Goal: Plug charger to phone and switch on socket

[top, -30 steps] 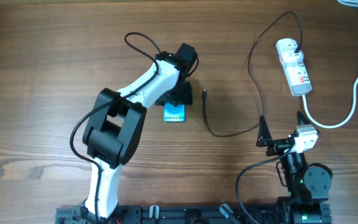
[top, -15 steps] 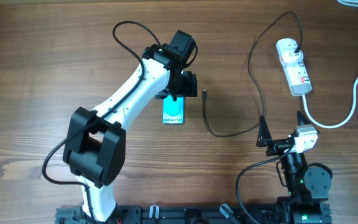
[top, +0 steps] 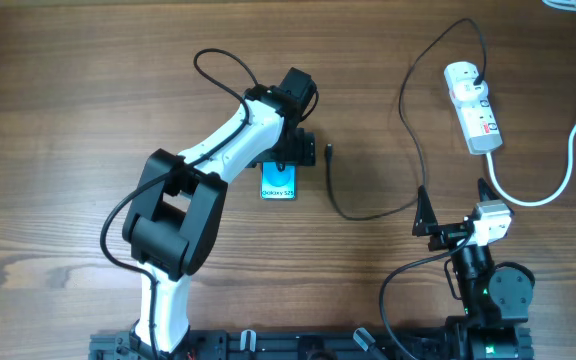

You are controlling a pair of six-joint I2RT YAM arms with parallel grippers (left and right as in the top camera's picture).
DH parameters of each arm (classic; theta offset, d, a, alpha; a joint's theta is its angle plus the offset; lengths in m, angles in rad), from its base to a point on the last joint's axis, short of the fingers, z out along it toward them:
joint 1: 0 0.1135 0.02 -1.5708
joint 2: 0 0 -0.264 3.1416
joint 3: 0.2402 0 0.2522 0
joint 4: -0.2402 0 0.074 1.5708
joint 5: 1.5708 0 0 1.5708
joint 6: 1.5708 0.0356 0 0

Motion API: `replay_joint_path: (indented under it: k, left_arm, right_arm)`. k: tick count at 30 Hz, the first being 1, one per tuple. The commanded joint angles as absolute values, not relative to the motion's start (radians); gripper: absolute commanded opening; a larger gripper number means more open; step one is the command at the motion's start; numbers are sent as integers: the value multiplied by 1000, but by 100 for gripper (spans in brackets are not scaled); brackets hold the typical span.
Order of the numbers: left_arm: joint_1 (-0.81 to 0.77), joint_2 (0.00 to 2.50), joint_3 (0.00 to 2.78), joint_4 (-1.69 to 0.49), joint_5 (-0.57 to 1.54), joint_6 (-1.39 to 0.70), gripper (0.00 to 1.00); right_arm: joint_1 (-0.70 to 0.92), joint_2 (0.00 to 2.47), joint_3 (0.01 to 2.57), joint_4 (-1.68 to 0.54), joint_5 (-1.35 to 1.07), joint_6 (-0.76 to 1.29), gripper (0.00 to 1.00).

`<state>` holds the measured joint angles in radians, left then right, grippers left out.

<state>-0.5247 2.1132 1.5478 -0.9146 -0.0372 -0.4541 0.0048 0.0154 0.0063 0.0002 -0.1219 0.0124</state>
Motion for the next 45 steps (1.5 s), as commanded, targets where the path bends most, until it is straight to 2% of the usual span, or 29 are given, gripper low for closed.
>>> replay_joint_path:
  k: [1,9,14,32,35,45]
  left_arm:
    - [-524,2128,1541,-909,-58,-453,100]
    - [-524,2128,1490,-873,-50,-453,100]
    - [-524,2129,1490,-862,-50,-453,95]
    - [-524,2205,1489,-863,-35,-453,93]
    - [-524,2205,1489,-863,-34,-453,85]
    - [-524,2204,1493,-869,-34,-453,77]
  right_arm:
    - [1,14,6,5,-105,0,100]
    - [1,14,6,5,-105,0,100]
    - [1,14,6,5,-105,1,100]
    - [1,14,6,5,-105,1,100]
    - [1,14,6,5,-105,1,100]
    - [1,14,6,5,-105,1,100]
